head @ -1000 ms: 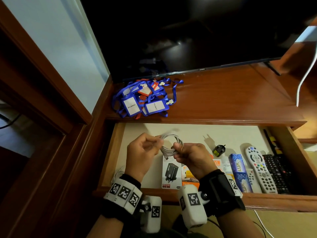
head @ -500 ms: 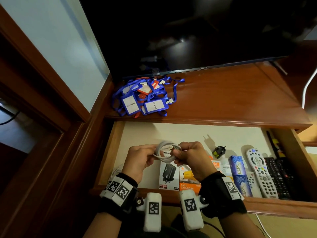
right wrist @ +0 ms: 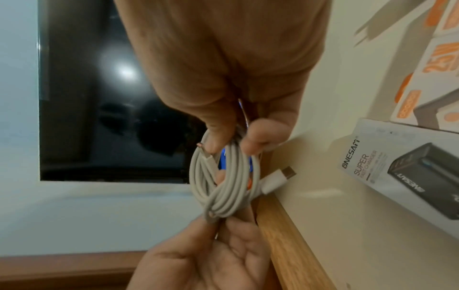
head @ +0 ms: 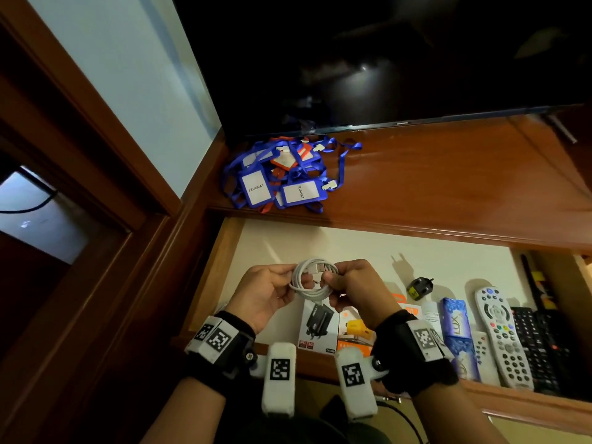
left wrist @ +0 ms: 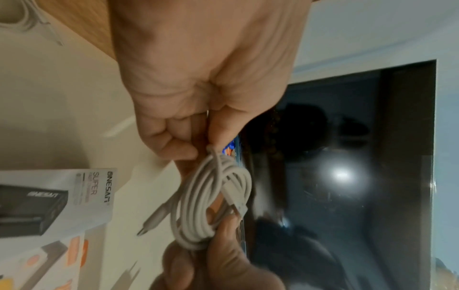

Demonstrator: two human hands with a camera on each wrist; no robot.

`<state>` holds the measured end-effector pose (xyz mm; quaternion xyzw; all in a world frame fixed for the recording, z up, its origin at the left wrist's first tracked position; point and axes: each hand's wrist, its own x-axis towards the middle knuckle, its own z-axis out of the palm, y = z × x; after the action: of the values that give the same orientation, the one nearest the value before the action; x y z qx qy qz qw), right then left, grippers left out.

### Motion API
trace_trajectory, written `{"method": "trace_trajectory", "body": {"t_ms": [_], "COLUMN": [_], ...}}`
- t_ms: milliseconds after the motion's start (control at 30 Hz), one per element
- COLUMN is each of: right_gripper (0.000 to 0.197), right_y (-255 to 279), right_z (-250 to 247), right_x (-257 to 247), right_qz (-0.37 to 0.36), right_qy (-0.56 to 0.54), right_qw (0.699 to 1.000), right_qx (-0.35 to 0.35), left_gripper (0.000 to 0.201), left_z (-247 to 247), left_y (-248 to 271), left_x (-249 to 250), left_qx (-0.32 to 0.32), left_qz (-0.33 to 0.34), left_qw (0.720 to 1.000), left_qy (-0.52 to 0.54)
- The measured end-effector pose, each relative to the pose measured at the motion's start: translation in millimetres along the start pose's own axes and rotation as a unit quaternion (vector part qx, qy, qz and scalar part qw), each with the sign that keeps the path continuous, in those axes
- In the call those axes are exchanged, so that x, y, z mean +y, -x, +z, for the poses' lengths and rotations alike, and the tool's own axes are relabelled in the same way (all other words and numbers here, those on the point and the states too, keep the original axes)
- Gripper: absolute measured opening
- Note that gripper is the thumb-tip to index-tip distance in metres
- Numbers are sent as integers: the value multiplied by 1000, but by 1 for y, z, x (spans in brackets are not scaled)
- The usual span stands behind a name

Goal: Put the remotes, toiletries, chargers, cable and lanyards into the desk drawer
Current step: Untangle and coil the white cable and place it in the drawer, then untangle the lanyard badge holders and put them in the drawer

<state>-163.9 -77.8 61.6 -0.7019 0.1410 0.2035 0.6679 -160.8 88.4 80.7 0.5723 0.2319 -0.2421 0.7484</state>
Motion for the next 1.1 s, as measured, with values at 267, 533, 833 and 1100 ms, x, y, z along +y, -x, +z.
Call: {"method": "trace_trajectory", "body": {"t_ms": [267,533,833,1100], "right_gripper": [16,13,14,6], "right_y": [-12,-41,-116,-171], "right_z": [18,39,28,21], "right_x": [4,-7,-38,-54], "right_qz": [16,5,0,-111], "right_qy": [73,69,157,295], "right_qw": [996,992,986,932], "right_qx": [-52,-104,52,177], "left_gripper": [21,34,34,27], "left_z": [-31,-67,-125,-126], "left_y": [-4,-34,-133,-181], "left_x": [7,32,40,19], "left_qx": [-56,-58,-5,-78], "left_qz": [-1,-17,-9,-28], "left_qw": [985,989,778,591], "left_qy": [-165,-134,-628,-802]}}
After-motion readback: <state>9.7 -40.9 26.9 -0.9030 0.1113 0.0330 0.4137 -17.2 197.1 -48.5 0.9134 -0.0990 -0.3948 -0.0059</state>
